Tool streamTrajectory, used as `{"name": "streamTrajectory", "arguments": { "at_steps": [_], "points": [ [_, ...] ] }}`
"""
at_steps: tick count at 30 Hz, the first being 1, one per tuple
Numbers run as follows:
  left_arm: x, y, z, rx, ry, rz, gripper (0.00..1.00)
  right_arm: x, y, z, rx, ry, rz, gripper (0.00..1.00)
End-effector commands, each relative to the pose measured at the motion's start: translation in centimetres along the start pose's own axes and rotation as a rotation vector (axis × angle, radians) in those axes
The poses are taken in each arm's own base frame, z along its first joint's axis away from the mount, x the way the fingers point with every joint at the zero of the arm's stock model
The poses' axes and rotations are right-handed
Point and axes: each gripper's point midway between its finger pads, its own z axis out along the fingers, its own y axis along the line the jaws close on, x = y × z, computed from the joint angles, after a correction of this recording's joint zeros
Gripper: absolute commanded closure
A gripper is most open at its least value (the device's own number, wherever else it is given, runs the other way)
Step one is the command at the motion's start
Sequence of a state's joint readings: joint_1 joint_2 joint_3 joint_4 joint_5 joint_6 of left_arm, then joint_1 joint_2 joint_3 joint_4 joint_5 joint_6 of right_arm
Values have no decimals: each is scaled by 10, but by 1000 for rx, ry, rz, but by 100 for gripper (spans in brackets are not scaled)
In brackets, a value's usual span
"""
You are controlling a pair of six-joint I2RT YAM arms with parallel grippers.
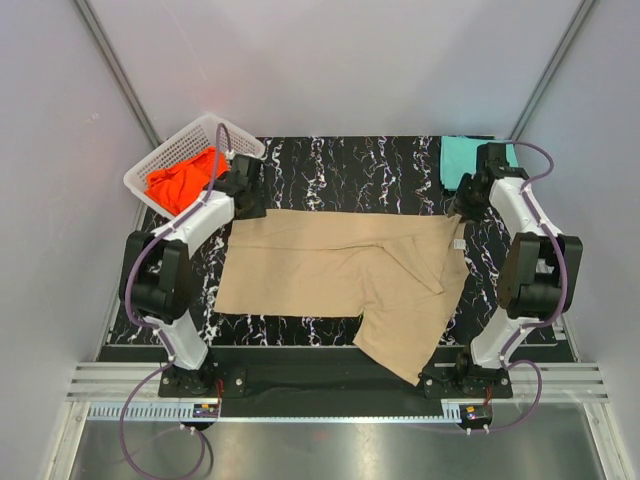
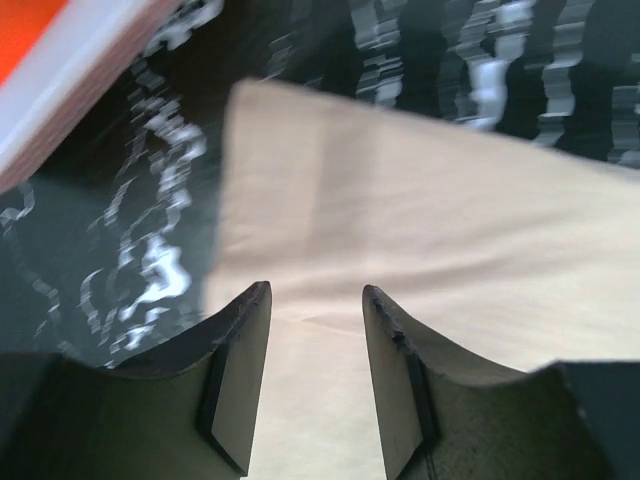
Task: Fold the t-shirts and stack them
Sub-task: Fold the tshirt
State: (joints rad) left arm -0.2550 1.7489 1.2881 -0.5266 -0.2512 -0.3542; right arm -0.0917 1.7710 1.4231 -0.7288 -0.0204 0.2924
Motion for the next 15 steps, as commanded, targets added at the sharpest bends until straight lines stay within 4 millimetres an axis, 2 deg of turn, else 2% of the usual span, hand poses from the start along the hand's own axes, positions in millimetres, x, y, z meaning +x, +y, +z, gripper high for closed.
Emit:
{"name": "streamTrajectory", "arguments": {
  "at_steps": [1, 3, 7, 10, 14, 15],
  "points": [
    [-23, -26, -15, 68, -79, 26, 53, 15, 22, -7, -76, 11, -17, 57],
    [-18, -34, -7, 92, -67, 22, 53, 26, 33, -4, -110, 34, -43, 56],
    [-12, -39, 13, 97, -42, 35, 51, 50, 73, 7, -249, 81, -112, 55],
    [-3, -39, 35, 65, 19, 68, 51, 61, 81, 18, -298, 105, -138, 55],
    [-4, -33, 50, 67, 39, 43, 50, 73, 96, 23, -405, 164, -185, 54],
    [-2, -34, 53, 79, 50, 35, 50, 78, 94, 29, -402, 192, -187, 54]
  ]
}}
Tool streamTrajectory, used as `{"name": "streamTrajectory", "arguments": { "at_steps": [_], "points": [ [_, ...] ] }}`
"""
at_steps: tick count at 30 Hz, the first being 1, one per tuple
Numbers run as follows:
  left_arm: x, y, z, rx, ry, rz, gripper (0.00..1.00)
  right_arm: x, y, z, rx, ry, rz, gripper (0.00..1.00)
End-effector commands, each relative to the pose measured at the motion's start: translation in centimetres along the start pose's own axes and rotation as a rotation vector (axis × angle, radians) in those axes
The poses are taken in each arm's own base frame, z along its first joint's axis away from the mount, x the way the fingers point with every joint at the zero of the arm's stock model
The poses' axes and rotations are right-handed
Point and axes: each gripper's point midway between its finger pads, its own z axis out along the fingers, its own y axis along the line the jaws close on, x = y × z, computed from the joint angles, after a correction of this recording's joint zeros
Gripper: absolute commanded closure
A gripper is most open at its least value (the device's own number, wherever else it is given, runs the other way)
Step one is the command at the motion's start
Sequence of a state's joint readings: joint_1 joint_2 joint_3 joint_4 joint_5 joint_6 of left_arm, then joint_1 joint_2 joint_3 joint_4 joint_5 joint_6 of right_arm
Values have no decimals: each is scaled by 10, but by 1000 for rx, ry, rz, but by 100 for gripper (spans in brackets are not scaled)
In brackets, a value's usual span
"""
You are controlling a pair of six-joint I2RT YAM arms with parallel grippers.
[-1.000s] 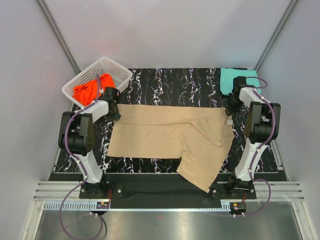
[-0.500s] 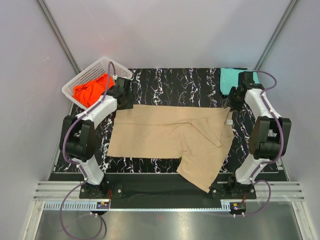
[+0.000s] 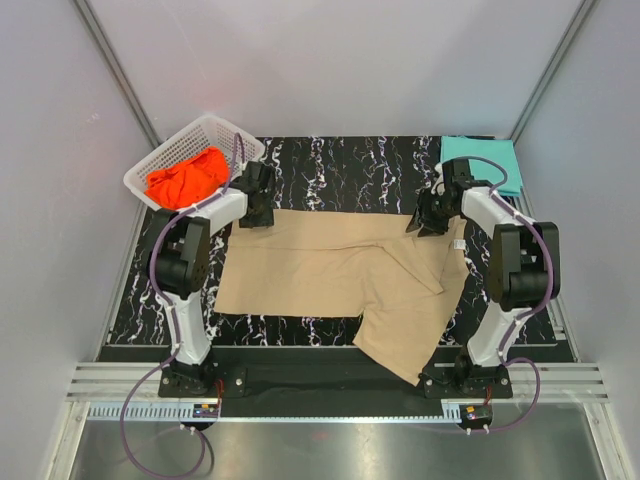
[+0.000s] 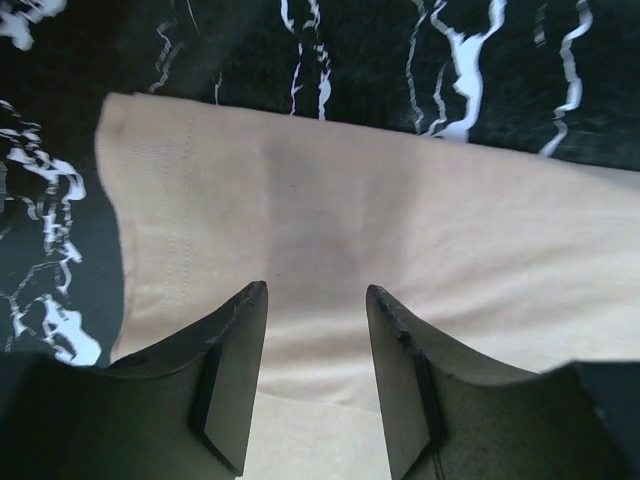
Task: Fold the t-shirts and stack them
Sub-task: Fold the tshirt
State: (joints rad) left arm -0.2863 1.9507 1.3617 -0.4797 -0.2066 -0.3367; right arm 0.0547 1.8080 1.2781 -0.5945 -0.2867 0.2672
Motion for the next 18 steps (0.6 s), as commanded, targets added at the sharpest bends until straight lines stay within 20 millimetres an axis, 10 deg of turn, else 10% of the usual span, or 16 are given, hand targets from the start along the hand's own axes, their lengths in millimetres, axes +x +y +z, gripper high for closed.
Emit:
{"name": "streamTrajectory", "arguments": {
  "at_steps": [1, 9, 18],
  "points": [
    [-22, -2, 2, 47, -27, -40, 50, -3, 15, 11, -111, 24, -68, 52],
    [-22, -1, 8, 81, -7, -71, 48, -1, 4, 23, -73, 58, -97, 50],
    [-43, -10, -34, 143, -71, -46, 47, 1, 14, 32, -133, 85, -150, 50]
  ]
}}
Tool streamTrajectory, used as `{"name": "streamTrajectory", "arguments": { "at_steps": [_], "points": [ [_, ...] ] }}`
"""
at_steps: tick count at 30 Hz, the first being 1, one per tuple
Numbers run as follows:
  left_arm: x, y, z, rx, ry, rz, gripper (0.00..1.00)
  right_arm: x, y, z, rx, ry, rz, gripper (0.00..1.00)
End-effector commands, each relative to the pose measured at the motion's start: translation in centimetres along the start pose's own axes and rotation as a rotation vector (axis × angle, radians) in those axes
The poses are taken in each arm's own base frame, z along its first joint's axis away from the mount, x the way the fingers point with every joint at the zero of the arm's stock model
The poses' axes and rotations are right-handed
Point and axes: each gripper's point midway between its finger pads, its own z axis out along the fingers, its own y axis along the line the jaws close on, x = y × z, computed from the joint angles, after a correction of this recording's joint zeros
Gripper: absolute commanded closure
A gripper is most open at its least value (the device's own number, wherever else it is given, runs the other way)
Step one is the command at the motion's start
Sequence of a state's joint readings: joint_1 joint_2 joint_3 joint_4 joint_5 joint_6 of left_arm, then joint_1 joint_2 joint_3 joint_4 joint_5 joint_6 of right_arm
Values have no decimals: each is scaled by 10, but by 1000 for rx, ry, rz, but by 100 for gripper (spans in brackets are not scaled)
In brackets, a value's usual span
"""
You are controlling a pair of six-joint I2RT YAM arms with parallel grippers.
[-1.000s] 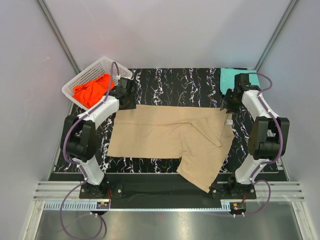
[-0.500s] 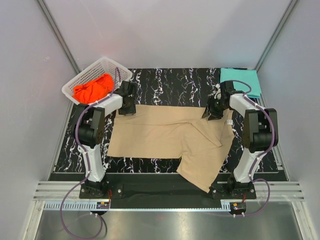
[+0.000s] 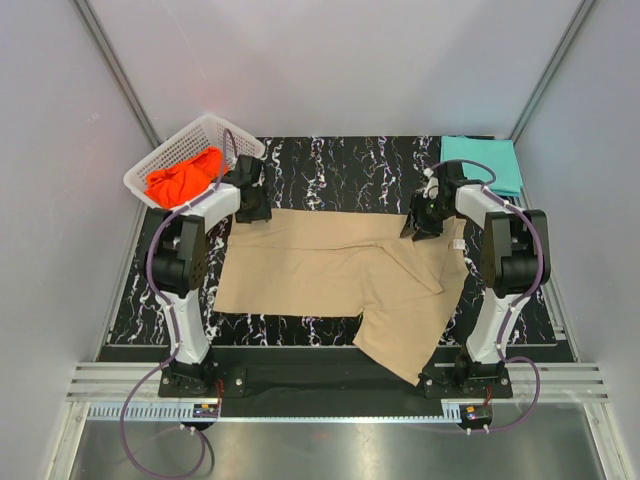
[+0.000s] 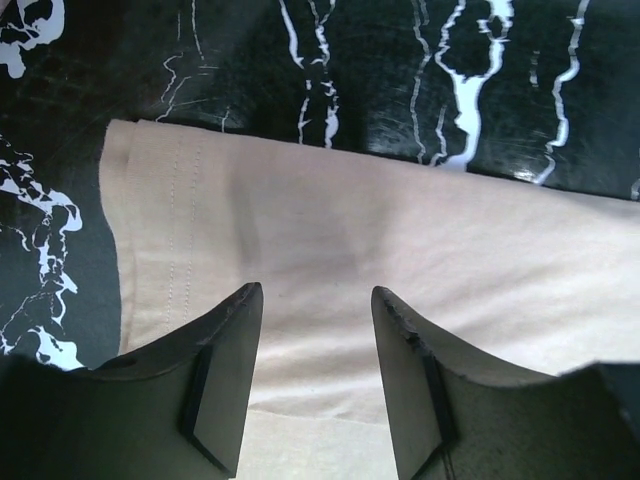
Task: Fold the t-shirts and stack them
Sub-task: Fold the tshirt
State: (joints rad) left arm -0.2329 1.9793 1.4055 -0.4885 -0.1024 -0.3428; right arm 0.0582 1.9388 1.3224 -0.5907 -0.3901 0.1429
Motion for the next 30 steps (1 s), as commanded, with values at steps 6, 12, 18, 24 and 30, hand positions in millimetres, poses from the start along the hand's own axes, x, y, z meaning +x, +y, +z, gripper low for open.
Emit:
{"name": "streamTrajectory", "arguments": {
  "at_steps": [6, 12, 18, 24, 30],
  "points": [
    [-39, -18, -76, 101, -156, 31, 46, -11, 18, 2, -58, -13, -80, 55],
    [-43, -20, -98, 115, -196, 48, 46, 0, 38, -9, -75, -11, -115, 86],
    [-39, -25, -98, 132, -191, 52, 45, 16, 45, -25, -23, 5, -83, 98],
    [-28, -26, -78, 129, -140, 44, 45, 45, 63, -27, -74, 36, -68, 98],
    [-16, -30, -67, 139, -107, 43, 44, 78, 75, -20, -62, 97, -117, 94]
  ]
}}
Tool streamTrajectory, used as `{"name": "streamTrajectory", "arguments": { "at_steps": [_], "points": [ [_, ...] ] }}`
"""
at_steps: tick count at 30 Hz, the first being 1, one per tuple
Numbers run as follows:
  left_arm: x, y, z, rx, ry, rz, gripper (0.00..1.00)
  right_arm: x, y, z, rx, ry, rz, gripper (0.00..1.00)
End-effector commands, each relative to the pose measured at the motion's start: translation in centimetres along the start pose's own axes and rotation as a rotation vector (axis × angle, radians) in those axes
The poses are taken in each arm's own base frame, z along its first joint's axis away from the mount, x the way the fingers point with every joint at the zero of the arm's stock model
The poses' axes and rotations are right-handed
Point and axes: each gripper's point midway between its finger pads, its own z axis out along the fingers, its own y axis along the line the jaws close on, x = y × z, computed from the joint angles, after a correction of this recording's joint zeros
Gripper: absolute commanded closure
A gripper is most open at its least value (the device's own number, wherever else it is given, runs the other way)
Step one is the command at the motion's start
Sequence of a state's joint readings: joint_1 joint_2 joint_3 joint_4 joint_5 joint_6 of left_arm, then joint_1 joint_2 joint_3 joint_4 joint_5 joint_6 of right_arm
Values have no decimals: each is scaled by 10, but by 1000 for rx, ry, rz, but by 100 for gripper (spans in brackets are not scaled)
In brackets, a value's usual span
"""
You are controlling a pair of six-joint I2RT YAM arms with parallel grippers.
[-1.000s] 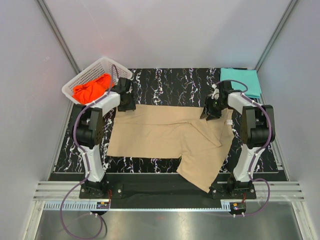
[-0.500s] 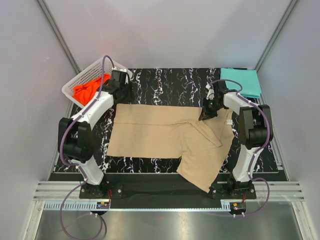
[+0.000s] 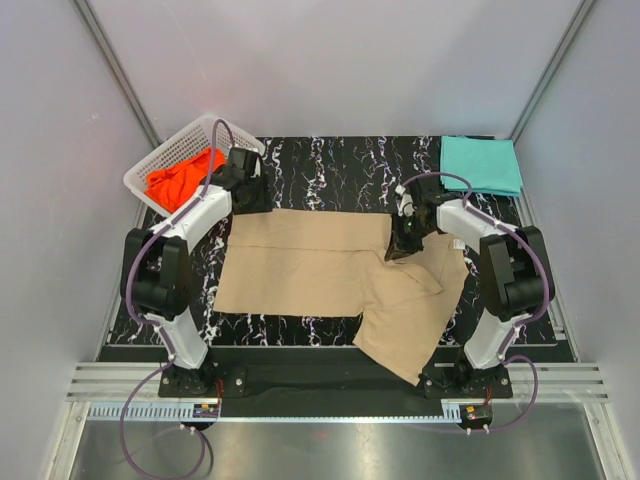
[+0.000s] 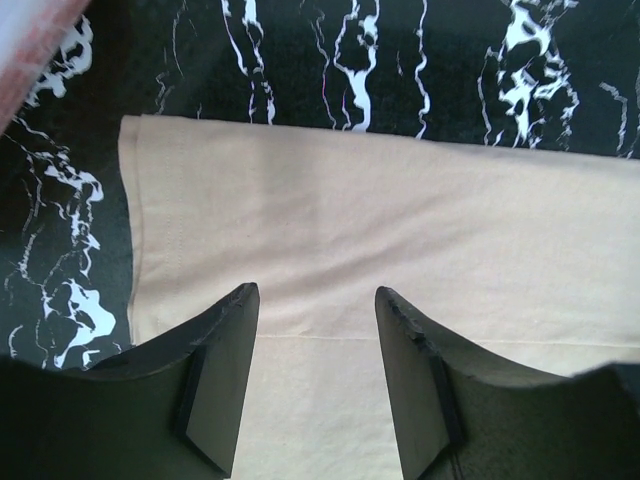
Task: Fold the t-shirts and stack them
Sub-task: Fold the tshirt
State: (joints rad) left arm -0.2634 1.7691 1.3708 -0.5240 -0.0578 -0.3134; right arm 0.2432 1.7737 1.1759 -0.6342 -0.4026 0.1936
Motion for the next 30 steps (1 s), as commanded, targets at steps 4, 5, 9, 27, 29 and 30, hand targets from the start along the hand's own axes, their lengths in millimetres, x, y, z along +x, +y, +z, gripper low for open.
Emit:
{"name": "streamTrajectory", "arguments": {
  "at_steps": [4, 5, 9, 27, 29, 30],
  "points": [
    [6, -11, 5, 41, 9, 4, 44, 12, 38, -22, -97, -35, -21, 86],
    [6, -13, 4, 46, 6, 5, 44, 13, 44, -25, -125, -41, -12, 78],
    [12, -23, -4, 78, -6, 16, 44, 17, 48, -38, -123, -77, 36, 71],
    [122, -246, -64, 626, 76, 216, 48, 28, -23, -61, 292, -271, 336, 67],
    [131, -255, -55, 633, 86, 215, 49, 26, -24, -73, 310, -319, 341, 66],
    [136, -261, -54, 643, 91, 213, 49, 26, -32, -76, 346, -346, 352, 66]
  ]
}}
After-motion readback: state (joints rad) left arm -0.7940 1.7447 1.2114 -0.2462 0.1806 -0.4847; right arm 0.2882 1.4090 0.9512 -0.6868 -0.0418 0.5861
